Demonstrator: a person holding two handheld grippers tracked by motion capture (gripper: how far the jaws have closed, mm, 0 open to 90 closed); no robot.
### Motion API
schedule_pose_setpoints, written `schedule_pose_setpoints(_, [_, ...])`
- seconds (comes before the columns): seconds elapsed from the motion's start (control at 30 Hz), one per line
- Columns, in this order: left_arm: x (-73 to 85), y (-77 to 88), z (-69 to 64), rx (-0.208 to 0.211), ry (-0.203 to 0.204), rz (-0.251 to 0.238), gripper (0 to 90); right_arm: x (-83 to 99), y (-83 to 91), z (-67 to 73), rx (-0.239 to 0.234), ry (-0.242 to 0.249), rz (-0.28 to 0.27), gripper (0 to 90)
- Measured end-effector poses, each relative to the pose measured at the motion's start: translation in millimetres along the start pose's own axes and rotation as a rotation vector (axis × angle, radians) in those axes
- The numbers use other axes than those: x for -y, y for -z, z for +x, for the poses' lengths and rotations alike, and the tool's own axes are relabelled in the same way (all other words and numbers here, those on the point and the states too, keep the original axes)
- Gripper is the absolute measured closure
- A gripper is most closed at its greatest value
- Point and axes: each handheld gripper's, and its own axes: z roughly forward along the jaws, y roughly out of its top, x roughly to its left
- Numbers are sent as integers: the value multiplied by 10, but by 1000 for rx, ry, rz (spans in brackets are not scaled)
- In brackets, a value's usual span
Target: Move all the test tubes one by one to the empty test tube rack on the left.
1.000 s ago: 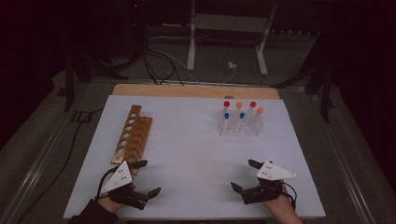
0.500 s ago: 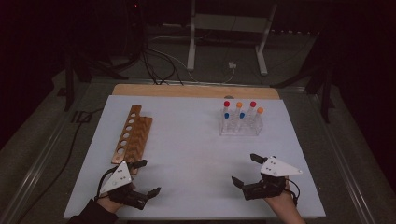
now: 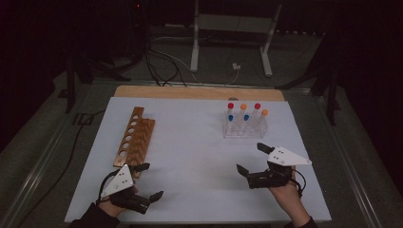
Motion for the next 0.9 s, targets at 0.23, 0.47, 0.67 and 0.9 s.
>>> schedule_pose_setpoints(0.23, [1,3,0,0,1,0,5,-134,-72,-107,22,-2,-27,0])
schedule_pose_setpoints(0.47, [3,7,0,-3,3,-1,5,-242,-165,-224,59,-10,-40,0])
schedule_pose_setpoints(0.67, [4,7,-4,-3,1,1,5,-288,-268,-340,90,-22,-39,0])
schedule_pose_setpoints(0.9, [4,11,-2,-4,2,0,5,-314,-410,-485,149,-38,-35,0])
